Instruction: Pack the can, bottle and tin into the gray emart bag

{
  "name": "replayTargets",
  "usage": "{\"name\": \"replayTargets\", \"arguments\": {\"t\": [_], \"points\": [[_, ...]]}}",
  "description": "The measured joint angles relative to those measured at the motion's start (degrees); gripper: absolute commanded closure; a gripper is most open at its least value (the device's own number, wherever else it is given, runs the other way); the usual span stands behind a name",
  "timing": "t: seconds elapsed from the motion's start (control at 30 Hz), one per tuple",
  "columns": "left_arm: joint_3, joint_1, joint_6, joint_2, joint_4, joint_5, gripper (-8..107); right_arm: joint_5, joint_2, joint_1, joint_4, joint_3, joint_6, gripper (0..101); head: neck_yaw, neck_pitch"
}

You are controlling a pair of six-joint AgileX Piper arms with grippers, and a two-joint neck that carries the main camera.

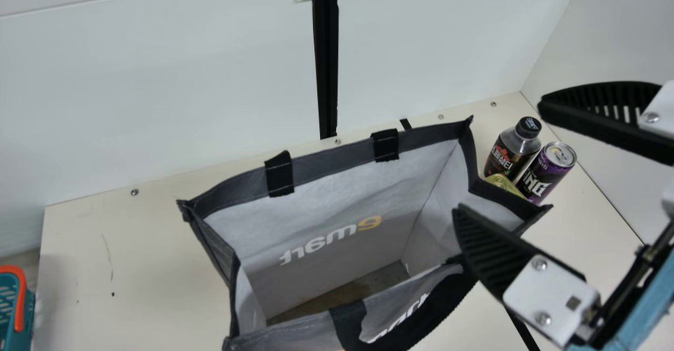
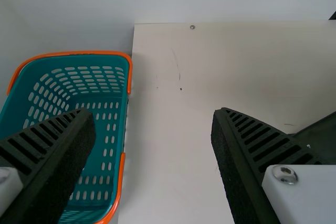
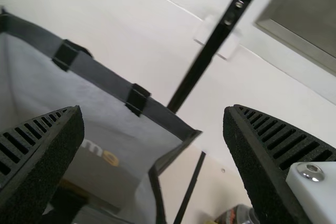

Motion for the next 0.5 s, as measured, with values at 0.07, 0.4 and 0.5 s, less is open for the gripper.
{"name": "replayTargets", "arguments": {"t": [0.07, 0.4, 0.5], "points": [[0.00, 0.00, 0.00, 0.00, 0.00, 0.00, 9, 0.02, 0.29, -1.79, -0.59, -0.32, 1.13, 10, -0.09, 0.00], [0.00, 0.00, 0.00, 0.00, 0.00, 0.00, 9, 0.00, 2.00, -10.66, -1.45, -0.67, 5.36, 10, 0.00, 0.00], [0.00, 0.00, 0.00, 0.00, 0.00, 0.00, 9, 0.00, 2.69, -13.55, -0.62, -0.62, 6.36, 10, -0.09, 0.00]]}}
